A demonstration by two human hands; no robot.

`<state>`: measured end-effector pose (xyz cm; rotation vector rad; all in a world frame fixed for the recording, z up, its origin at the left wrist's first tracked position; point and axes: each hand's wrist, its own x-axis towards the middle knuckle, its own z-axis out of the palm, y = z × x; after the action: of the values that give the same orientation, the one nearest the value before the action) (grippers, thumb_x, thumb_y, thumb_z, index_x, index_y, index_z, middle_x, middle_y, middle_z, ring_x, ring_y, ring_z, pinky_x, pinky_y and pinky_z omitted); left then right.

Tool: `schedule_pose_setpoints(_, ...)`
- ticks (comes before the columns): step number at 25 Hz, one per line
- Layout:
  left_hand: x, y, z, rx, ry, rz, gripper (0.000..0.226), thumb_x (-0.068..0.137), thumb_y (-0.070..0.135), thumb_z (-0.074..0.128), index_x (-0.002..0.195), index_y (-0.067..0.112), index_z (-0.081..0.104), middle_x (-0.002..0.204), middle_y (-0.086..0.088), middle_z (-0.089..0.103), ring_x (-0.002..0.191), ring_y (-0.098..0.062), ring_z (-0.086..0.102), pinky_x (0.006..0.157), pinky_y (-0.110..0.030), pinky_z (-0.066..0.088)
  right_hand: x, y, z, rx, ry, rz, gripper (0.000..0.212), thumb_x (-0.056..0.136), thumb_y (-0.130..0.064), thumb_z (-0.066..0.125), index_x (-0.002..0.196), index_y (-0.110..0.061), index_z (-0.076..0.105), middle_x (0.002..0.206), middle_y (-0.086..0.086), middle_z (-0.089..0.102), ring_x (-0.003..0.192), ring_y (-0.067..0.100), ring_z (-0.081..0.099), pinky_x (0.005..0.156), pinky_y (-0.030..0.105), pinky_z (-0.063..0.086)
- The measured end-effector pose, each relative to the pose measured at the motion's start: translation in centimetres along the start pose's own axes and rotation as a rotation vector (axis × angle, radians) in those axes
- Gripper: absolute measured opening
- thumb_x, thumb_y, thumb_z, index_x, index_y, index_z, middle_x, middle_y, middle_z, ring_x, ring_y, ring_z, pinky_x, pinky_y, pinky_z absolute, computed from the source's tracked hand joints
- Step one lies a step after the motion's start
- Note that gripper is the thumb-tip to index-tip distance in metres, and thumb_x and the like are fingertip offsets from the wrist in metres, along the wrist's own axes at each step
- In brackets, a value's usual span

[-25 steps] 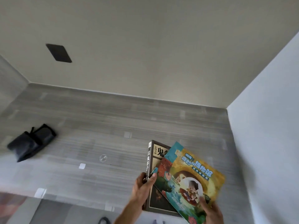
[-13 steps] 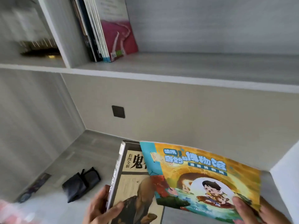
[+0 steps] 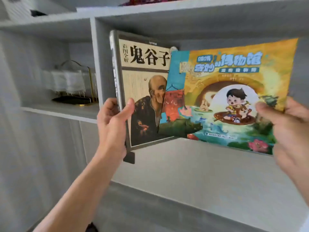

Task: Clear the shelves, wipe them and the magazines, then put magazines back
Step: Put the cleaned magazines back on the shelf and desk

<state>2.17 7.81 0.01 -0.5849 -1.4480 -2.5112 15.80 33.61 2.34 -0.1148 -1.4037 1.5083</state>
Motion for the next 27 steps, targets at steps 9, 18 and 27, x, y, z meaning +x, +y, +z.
schedule_pose_setpoints(9, 11.9, -4.9, 4.6, 0.229, 0.209, 0.278, 0.024, 0.087, 0.027, 0.070, 0.093, 0.021, 0.048, 0.095, 0.000, 0.061, 0.094, -0.019, 0.061, 0.091, -0.041, 0.052, 5.1, 4.2, 3.8, -0.165, 0.021, 0.153, 0.018, 0.086, 0.000, 0.069, 0.087, -0.018, 0.070, 0.075, -0.011, 0.072, 0.060, 0.002, 0.064, 0.053, 0.014, 0.049)
schedule_pose_setpoints(18, 16.5, -10.1, 4.7, 0.604, 0.319, 0.223, 0.043, 0.077, 0.020, 0.078, 0.107, 0.018, 0.048, 0.114, -0.002, 0.043, 0.104, -0.025, 0.049, 0.092, -0.034, 0.042, 6.6, 8.7, 4.3, -0.244, 0.005, 0.228, 0.022, 0.079, 0.007, 0.060, 0.084, -0.011, 0.072, 0.078, 0.001, 0.074, 0.070, 0.019, 0.063, 0.065, 0.026, 0.047)
schedule_pose_setpoints(27, 9.6, -5.2, 0.2, 0.385, -0.324, 0.120, 0.032, 0.088, 0.045, 0.067, 0.103, 0.017, 0.064, 0.084, 0.008, 0.067, 0.073, -0.002, 0.058, 0.070, -0.017, 0.047, 8.8, 10.3, 11.3, -0.037, -0.071, 0.205, 0.032, 0.087, 0.012, 0.057, 0.090, -0.018, 0.065, 0.084, -0.006, 0.073, 0.075, 0.009, 0.067, 0.066, 0.026, 0.050)
